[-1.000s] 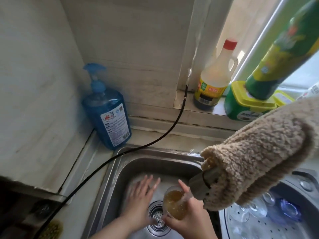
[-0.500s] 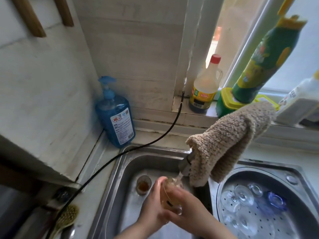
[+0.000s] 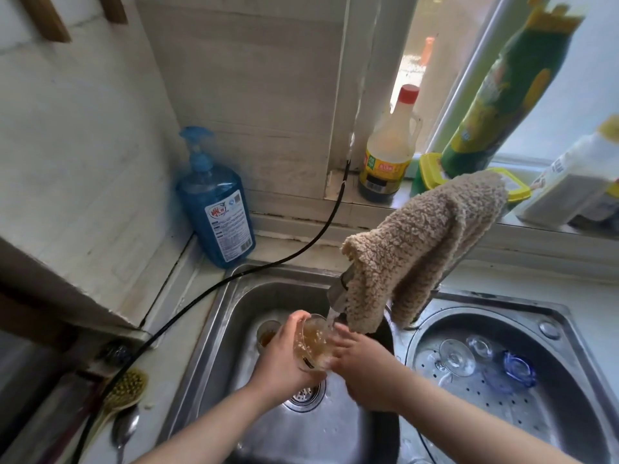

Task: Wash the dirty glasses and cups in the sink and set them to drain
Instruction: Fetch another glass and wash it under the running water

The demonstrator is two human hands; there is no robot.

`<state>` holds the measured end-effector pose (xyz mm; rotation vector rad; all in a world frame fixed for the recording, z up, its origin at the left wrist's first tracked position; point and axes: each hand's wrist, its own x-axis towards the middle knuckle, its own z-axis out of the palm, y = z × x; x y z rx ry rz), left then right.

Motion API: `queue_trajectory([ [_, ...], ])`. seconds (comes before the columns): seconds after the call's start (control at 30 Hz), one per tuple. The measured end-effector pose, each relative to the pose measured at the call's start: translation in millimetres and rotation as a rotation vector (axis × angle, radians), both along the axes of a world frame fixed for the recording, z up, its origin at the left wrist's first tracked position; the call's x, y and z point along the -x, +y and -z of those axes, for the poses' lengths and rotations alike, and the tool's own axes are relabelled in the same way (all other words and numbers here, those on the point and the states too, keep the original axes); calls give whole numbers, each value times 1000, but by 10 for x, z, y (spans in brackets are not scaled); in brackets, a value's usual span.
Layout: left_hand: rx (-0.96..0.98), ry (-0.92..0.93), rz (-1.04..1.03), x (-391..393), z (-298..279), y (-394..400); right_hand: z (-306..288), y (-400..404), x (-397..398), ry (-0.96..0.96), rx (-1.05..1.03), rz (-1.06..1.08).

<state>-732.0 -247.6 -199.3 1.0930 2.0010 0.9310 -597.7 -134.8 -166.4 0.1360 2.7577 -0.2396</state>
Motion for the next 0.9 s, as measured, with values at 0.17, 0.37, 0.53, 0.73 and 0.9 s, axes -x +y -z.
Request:
queue_trajectory([
  [0.17,25,37,-2,-81,91,-34,-169,-300,118,82,868,433],
  [0.37,-9,155,16,-145,99,-7,-65,-412,235,198,1011,757],
  [0.53,45,201,82,-78,3,-2,54,-192,-199,142,164,146],
  [0.73,128,-285,142,-35,-115,-43,157,49,-405,348,164,135],
  [0.9,312,-787,121,113,-126,-116,-26,-62,-326,340,989,572],
])
